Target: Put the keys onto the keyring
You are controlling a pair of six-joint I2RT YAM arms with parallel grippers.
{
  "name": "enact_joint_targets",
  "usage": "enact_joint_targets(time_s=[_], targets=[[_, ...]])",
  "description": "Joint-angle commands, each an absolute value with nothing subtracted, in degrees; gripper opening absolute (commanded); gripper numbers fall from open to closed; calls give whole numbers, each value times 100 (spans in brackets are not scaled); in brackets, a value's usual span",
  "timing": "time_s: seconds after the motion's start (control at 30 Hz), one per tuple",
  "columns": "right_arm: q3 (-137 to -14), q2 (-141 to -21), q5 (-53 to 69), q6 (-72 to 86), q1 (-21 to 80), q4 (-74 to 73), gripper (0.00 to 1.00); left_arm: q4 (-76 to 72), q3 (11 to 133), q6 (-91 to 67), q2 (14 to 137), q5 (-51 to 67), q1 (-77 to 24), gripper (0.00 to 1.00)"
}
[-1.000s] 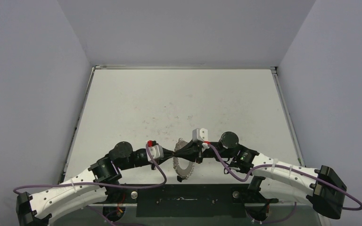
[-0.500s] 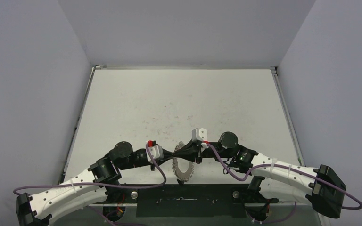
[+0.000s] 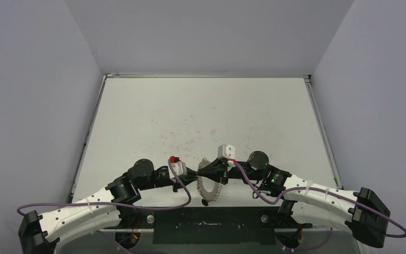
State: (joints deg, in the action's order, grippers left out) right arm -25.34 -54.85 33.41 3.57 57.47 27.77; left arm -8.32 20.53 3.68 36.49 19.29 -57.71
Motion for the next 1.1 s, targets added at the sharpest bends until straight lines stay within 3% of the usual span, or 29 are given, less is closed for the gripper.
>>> enact_joint_targets(time_s=[0.0, 0.37, 0.47, 0.6, 0.7, 0.87, 1.07], targets=[[-2603, -5363, 2977, 322, 5802, 3558, 0, -1026, 2253, 307, 3549, 2098, -5941, 21], [-2619, -5713, 1800, 167, 5577, 2611, 0, 1385, 2785, -113, 2469, -181, -5933, 76], [-2868, -6163, 1635, 199, 5375, 2331, 0, 1886, 3085, -395, 2659, -650, -5933, 83], [-3168, -6828, 1639, 402, 4998, 2371, 0, 2041, 3274, -540, 3253, -959, -5924, 85], [-3386, -7320, 1541, 577, 4703, 2533, 11, 1871, 3310, -681, 3787, -1219, -5903, 87], [-3753, -8070, 1399, 678, 4318, 2819, 44, 1493, 3315, -910, 4467, -1385, -5588, 92], [-3894, -8238, 1535, 790, 3603, 2779, 67, 1074, 3104, -1222, 4691, -323, -4077, 93]])
